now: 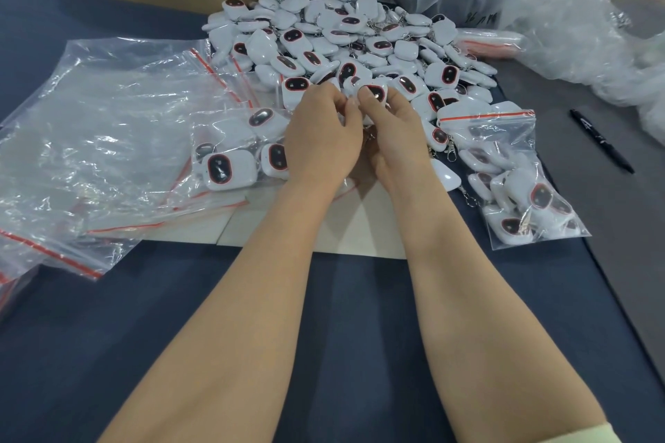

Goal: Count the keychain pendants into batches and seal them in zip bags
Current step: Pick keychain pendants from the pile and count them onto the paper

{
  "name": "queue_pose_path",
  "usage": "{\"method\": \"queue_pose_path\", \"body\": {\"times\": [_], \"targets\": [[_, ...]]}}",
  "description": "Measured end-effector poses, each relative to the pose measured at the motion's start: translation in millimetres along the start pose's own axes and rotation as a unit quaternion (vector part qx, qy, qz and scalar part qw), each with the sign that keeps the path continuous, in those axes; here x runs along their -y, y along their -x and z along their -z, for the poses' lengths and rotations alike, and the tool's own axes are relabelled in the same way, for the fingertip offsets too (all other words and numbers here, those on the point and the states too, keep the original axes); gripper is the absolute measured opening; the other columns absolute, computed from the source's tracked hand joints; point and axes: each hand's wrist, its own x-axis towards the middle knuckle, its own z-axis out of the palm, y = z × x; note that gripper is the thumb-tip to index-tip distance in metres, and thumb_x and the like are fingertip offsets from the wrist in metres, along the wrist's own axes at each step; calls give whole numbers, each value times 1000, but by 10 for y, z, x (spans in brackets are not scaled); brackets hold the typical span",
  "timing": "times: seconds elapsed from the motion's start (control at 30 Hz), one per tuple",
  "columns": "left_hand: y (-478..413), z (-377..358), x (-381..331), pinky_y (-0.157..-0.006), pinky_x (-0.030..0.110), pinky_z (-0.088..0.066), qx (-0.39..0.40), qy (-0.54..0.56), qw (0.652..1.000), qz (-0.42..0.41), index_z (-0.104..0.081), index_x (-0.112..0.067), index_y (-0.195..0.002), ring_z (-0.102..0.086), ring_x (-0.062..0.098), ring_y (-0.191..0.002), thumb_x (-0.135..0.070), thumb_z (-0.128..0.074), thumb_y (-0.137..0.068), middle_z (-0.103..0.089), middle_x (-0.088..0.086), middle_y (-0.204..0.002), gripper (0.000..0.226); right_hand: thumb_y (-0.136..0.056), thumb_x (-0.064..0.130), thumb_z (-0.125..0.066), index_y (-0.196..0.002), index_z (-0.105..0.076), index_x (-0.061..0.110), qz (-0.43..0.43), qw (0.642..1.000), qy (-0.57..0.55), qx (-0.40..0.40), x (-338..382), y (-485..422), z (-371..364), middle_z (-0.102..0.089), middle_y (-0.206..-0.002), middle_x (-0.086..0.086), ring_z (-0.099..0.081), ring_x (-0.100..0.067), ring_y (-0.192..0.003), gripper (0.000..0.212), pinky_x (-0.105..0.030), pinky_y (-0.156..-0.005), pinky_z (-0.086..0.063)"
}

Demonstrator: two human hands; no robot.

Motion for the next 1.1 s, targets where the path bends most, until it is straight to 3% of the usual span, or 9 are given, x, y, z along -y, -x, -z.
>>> {"method": "queue_pose_path", "body": {"times": [0.13,0.33,0.43,0.5,0.63,0.73,0.83,0.97,1.1], "targets": [[2,-6,8,-69,25,-36,-5,-1,1000,-6,-59,-13,-90,-52,11,-81,-27,-50,-93,-60,-1,-94,17,-101,9,-44,-87,-62,5,-32,998,-44,-25,-9,-41,7,-64,-93,-20,-60,-32,-91,23,-56,-99,-46],[-2,-12,16,-69,24,-36,-4,4,1000,-5,-59,-13,-90,-53,12,-83,-27,-50,-93,-61,-2,-95,17,-102,11,-44,-87,-62,7,-17,999,-28,-30,6,-5,-15,-63,-99,-22,-59,-32,-96,23,-56,-102,-44],[-5,-15,18,-67,22,-34,-5,0,1000,-3,-59,-15,-91,-52,9,-81,-28,-50,-93,-61,-3,-96,16,-101,5,-43,-91,-61,4,-28,998,-53,-20,26,-15,19,-65,-93,-17,-63,-30,-88,20,-42,-84,-55],[-4,-14,18,-68,22,-34,-4,0,1000,-1,-60,-15,-91,-52,9,-81,-29,-51,-93,-61,-3,-96,17,-96,-4,-44,-93,-60,2,-31,999,-32,-5,34,-5,31,-64,-91,-18,-62,-29,-82,17,-36,-73,-55],[-2,0,3,-69,23,-37,-1,5,1000,2,-60,-14,-91,-55,11,-85,-28,-50,-93,-61,-3,-96,17,-95,-7,-46,-107,-57,0,12,999,28,12,34,36,12,-61,-102,-24,-59,-33,-94,18,-47,-89,-50],[-14,29,-20,-76,23,-41,-2,36,999,15,-61,-12,-93,-57,12,-90,-24,-51,-93,-63,-1,-98,16,-95,-5,-48,-113,-56,-1,44,997,65,19,66,50,5,-63,-100,-21,-61,-32,-91,20,-41,-83,-53],[-33,70,-55,-78,20,-41,-11,81,996,37,-60,-12,-91,-58,11,-90,-22,-52,-93,-64,0,-97,13,-94,-1,-51,-118,-54,-4,57,995,84,-7,119,42,-1,-66,-90,-10,-67,-15,-73,24,-25,-67,-54],[-51,125,-104,-76,17,-43,-54,158,984,70,-52,-20,-75,-55,6,-79,-17,-54,-92,-57,-12,-76,17,-92,5,-59,-102,-46,4,48,993,102,-26,219,83,-26,-55,-84,-11,-62,1,-48,17,-11,-49,-46],[-40,136,-125,-78,13,-40,-91,177,979,39,-54,-15,-83,-55,10,-86,-14,-53,-92,-60,-4,-85,10,-88,15,-67,-94,-53,6,40,982,184,11,286,123,-37,-65,-70,-7,-60,-8,-46,18,-21,-51,-51]]}}
